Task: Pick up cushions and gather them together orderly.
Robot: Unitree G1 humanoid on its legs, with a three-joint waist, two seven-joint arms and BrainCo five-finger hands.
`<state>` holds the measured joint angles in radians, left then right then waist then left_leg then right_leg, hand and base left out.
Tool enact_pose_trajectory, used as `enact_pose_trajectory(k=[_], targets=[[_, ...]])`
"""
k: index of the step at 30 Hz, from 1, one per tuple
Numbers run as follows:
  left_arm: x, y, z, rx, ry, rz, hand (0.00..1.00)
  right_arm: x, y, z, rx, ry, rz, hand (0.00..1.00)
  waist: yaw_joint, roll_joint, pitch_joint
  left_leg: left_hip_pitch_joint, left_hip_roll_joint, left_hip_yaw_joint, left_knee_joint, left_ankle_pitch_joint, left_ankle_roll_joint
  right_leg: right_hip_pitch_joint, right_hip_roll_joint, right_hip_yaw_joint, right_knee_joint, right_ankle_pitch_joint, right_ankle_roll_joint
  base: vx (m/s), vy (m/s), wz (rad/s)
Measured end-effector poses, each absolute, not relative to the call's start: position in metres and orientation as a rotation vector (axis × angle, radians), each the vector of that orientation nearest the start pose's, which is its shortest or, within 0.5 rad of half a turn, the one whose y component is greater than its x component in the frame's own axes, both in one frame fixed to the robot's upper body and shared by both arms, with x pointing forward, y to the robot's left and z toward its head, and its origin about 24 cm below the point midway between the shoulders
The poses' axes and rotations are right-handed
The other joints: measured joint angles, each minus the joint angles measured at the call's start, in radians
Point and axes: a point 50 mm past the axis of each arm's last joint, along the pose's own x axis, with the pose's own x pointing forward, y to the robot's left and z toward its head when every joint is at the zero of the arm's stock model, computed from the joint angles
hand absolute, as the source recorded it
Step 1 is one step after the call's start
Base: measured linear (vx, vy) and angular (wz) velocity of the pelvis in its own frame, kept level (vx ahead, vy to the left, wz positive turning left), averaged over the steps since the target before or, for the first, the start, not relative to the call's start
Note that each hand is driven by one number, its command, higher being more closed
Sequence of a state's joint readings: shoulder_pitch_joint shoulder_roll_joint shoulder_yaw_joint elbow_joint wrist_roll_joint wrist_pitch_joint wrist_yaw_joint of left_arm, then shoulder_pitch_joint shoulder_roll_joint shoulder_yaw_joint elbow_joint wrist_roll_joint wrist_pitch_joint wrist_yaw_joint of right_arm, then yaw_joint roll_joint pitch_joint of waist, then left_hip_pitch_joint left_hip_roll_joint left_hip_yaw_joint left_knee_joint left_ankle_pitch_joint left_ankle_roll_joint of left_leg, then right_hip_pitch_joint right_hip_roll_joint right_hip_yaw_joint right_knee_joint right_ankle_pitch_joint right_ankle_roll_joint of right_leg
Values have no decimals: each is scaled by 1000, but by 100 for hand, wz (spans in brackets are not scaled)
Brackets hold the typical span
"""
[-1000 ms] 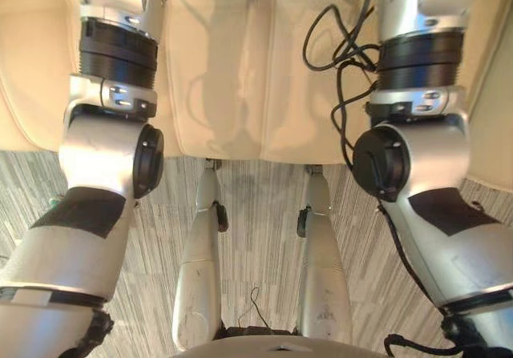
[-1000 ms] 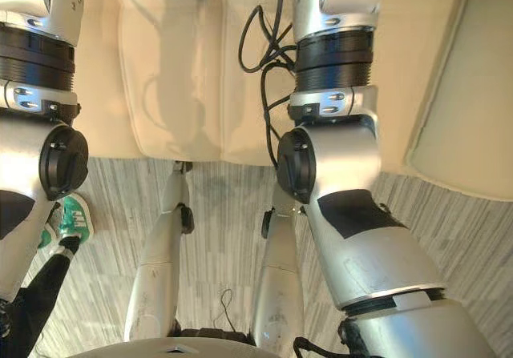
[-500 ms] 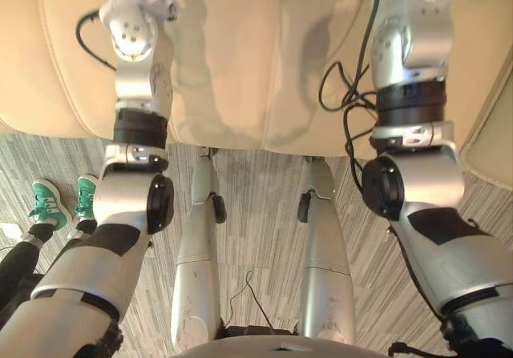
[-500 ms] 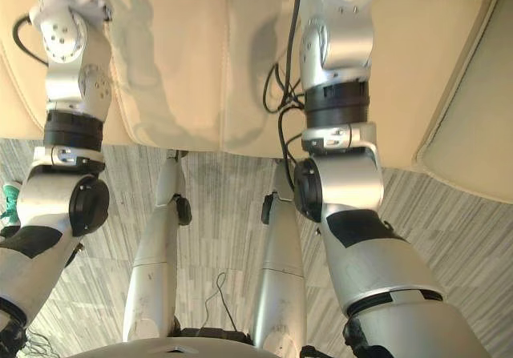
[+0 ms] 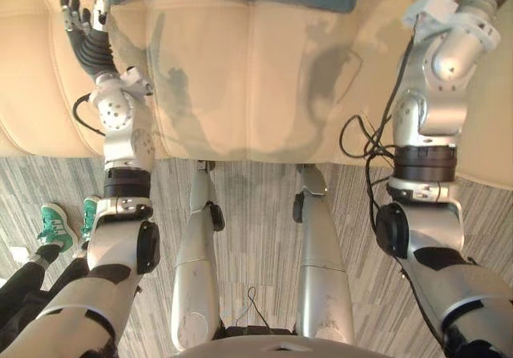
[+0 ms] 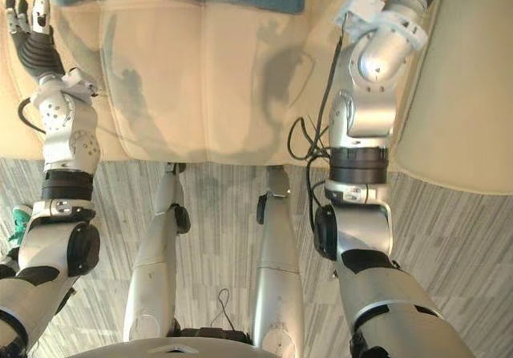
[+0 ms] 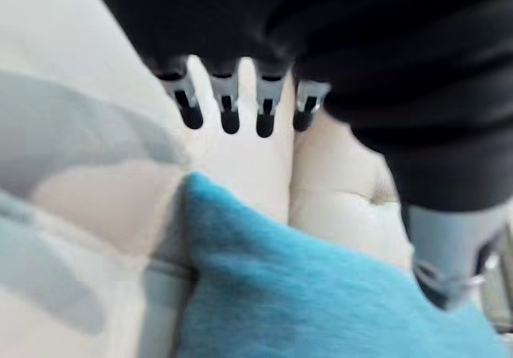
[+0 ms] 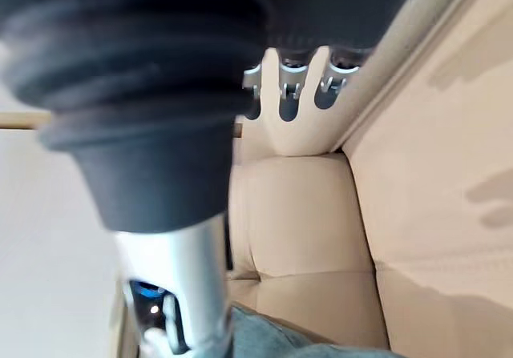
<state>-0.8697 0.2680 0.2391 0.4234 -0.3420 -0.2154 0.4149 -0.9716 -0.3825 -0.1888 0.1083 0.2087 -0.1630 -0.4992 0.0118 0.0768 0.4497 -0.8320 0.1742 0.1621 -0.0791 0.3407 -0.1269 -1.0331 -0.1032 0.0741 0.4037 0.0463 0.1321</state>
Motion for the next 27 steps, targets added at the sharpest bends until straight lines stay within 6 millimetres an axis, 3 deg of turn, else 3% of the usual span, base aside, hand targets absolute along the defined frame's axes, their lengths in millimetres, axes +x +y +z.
enact_pose_trajectory(k=[5,6,9,10,11,12,14,15,17,19,21,22,23,24,25,27], targets=[[332,249,254,-266,-770,498,0,289,-224,325,133,-1097,-420,0,-4,-6,-3,102,5,1,0,-11,14,97,7,-8,14,-24,-8,-11,-151,0],[319,256,252,-250,-813,507,0,280,-224,315,106,-1111,-396,0,-6,-18,-26,120,4,2,0,-17,20,114,8,-10,14,-33,-11,-6,-136,3],[302,261,239,-215,-833,503,0,269,-226,292,61,-1091,-368,0,-8,-27,-47,160,6,-12,0,-17,20,167,8,-28,6,-43,-14,8,-117,10],[297,263,225,-194,-802,502,0,267,-227,277,56,-1050,-357,0,-8,-35,-51,195,6,-17,1,-24,18,206,7,-33,3,-51,-15,13,-120,9],[291,265,205,-170,-746,494,0,266,-227,253,63,-975,-352,0,-6,-47,-65,237,5,-19,0,-40,21,248,6,-35,3,-66,-16,12,-100,8],[289,265,196,-168,-721,494,0,266,-227,242,66,-942,-351,0,-6,-49,-78,250,5,-21,0,-43,17,263,5,-38,2,-71,-16,43,-102,12],[275,262,147,-149,-561,472,0,258,-229,190,77,-758,-362,0,2,-59,-132,324,4,-26,0,-68,15,345,1,-52,-9,-99,-24,71,-75,12],[270,262,134,-142,-515,468,0,255,-228,176,82,-708,-365,0,4,-62,-149,343,4,-26,0,-75,12,365,0,-54,-13,-106,-27,96,-54,5],[253,254,84,-143,-330,438,0,240,-225,127,92,-516,-359,0,5,-66,-200,432,2,-25,1,-104,12,463,-5,-62,-40,-122,-26,120,-26,1],[241,245,49,-168,-189,425,0,232,-222,91,104,-368,-358,0,5,-67,-228,503,0,-18,0,-128,10,542,-8,-63,-67,-130,-24,121,7,-8],[220,231,-4,-210,41,412,0,218,-217,37,109,-124,-350,0,9,-71,-291,579,1,3,1,-159,9,629,-11,-64,-108,-132,-21,160,27,-16],[214,226,-18,-217,103,405,0,212,-216,21,110,-55,-356,0,12,-71,-303,602,1,6,1,-168,8,655,-11,-64,-119,-131,-21,167,33,-19],[195,217,-53,-236,269,413,0,199,-212,-15,111,118,-361,0,12,-72,-337,646,3,14,1,-182,4,708,-11,-67,-150,-129,-18,113,23,-14],[190,215,-62,-236,317,413,0,195,-211,-25,107,166,-363,0,12,-72,-347,656,4,16,1,-187,2,721,-11,-68,-161,-127,-18,118,26,-17],[171,208,-88,-235,459,419,0,183,-208,-52,105,304,-370,0,12,-72,-370,687,8,29,1,-201,-1,763,-8,-69,-194,-116,-16,73,17,-13],[147,200,-115,-246,625,442,0,166,-204,-83,90,474,-369,0,13,-73,-395,724,10,35,0,-211,-8,819,-4,-67,-246,-95,-9,108,25,-15]])
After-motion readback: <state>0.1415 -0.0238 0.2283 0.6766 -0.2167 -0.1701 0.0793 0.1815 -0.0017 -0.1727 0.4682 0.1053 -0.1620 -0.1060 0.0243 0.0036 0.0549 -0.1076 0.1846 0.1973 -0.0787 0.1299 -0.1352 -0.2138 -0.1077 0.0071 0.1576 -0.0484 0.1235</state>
